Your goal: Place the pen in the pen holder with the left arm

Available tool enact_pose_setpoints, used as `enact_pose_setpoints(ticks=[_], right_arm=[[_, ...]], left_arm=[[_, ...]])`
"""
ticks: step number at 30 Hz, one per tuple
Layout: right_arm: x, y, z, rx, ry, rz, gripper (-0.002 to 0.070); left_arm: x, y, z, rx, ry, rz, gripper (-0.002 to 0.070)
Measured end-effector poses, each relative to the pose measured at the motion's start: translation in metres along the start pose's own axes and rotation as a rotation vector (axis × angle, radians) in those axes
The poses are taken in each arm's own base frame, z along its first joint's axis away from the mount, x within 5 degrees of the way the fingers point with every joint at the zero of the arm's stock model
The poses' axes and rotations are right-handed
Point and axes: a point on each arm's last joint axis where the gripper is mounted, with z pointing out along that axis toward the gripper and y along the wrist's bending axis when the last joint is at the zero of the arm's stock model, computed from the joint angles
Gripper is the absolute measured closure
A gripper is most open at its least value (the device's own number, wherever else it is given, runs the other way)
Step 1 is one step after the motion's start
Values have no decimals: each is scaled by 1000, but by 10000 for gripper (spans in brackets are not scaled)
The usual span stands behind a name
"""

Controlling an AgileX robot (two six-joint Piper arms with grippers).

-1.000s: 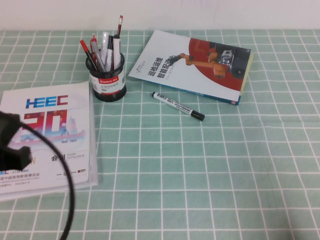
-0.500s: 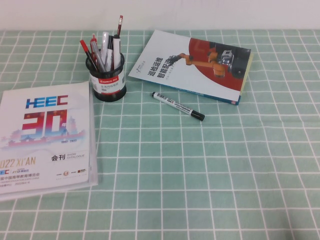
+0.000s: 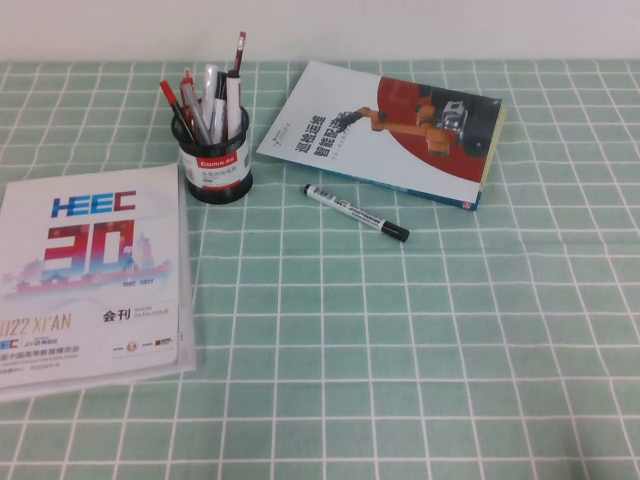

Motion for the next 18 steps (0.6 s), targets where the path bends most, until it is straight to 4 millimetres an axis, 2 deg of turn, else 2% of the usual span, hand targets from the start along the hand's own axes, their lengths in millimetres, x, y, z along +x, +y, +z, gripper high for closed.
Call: enact_pose_setpoints(ticks=[6,18], right_arm=[[0,0,0,0,0,0,696],[0,0,0,0,0,0,696]], left_arm=[[22,2,-3,-23,239,11,675],[23,3,-3,-27,260,15,675]])
